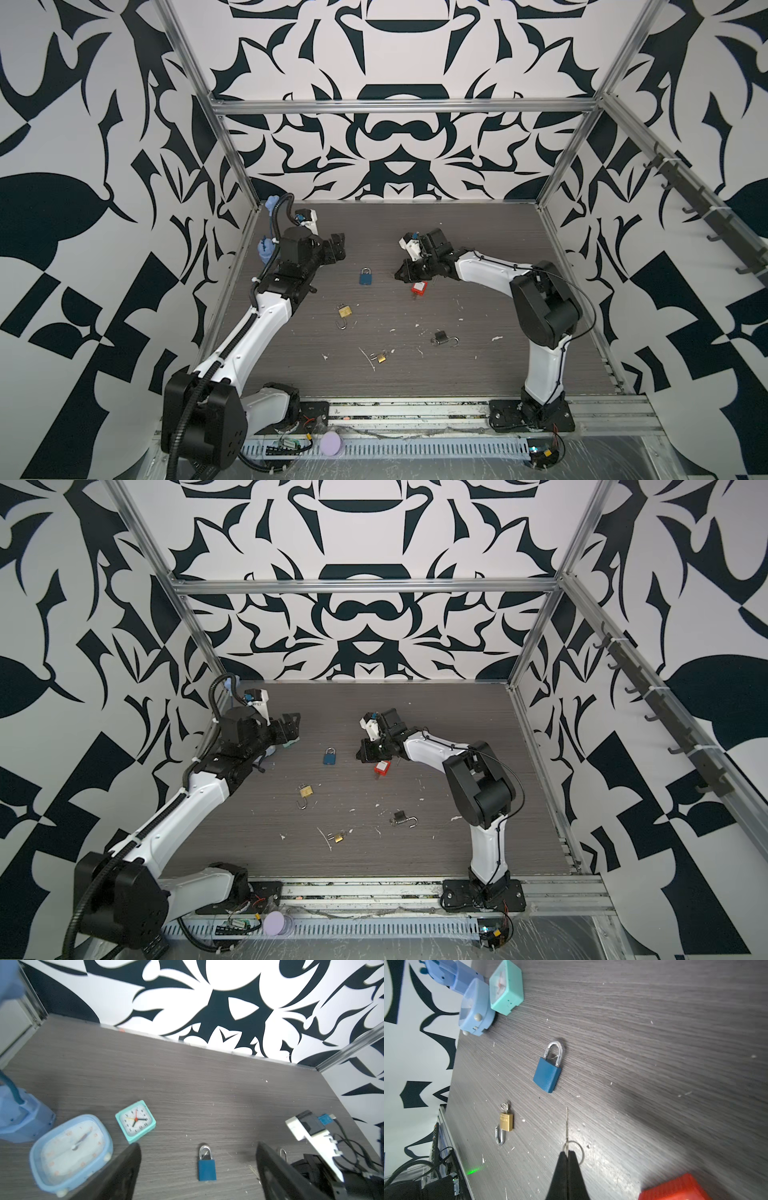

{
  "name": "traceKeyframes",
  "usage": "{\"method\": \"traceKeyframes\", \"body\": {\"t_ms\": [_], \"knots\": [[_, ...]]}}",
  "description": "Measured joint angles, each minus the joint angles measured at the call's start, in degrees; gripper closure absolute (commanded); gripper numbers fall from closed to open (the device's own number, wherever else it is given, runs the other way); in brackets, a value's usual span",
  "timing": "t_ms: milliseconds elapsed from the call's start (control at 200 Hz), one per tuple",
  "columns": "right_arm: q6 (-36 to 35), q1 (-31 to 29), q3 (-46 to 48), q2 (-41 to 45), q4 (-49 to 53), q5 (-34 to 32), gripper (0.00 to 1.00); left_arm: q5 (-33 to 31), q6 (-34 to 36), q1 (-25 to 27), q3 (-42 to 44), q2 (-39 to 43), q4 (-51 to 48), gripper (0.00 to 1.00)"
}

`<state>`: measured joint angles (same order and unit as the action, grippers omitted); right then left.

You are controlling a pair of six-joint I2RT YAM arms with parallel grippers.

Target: Lock with the key

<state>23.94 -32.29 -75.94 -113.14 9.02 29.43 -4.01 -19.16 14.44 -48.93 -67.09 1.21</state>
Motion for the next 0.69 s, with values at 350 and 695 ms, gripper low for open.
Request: {"method": "traceKeyframes", "body": {"t_ms": [350, 695], "knots": [[0.0, -1.2, -11.6, -11.5, 4.4, 0.4, 1.0, 0.0, 2.4, -2.5, 5.5, 3.4, 2.9, 0.01], [0.2, -1.3, -17.8, -16.0, 5.8, 1.4, 1.0, 0.4, 2.7, -2.5, 5.5, 3.0, 3.7, 0.01]]}}
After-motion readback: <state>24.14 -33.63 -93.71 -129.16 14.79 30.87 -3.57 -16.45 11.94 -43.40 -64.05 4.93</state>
